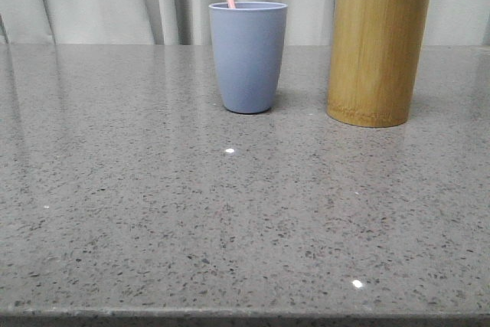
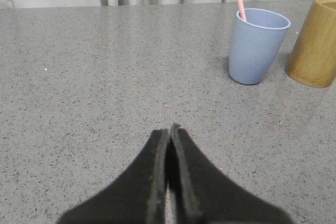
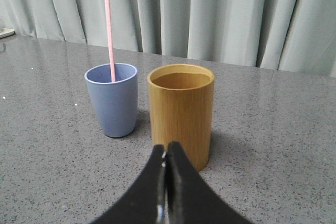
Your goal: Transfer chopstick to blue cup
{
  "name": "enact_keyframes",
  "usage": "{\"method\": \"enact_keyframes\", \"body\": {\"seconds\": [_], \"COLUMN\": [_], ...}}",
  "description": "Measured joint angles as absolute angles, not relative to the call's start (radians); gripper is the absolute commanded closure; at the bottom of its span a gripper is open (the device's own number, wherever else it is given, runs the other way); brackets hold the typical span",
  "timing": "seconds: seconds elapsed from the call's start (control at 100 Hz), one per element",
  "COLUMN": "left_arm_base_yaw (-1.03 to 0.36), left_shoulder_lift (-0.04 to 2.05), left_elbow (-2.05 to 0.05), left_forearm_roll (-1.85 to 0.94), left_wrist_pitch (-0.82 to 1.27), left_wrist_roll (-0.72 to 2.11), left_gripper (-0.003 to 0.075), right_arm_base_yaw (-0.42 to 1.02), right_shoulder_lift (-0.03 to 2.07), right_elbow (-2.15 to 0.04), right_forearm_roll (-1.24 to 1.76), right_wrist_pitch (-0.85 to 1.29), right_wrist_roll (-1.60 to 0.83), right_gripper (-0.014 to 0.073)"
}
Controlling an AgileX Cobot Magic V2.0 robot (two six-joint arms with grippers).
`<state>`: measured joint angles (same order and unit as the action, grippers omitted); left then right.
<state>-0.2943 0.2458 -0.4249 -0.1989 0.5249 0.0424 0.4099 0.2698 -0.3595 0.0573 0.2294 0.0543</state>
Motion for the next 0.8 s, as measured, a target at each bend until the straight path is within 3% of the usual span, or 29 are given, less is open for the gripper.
{"method": "enact_keyframes", "body": {"seconds": [0.52,0.8], "left_arm_base_yaw": [-0.293,-0.241], "left_shoulder_lift": [0.244,0.223], "left_elbow": [-0.423,-0.293], "left_forearm_roll": [-0.159,-0.1], "left_wrist_pitch": [0.522,0.303], "left_wrist_roll": [0.042,0.042], "left_gripper": [0.0739,0.0739], "right_arm_base_yaw": [0.41,0.41], "right_shoulder_lift": [0.27,0.27], "right_elbow": [-0.359,-0.359], "right_forearm_roll": [0.057,0.057], "right_wrist_pitch": [0.228,0.228], "right_wrist_roll": [0.054,0.054], "right_gripper": [0.066,0.066]}}
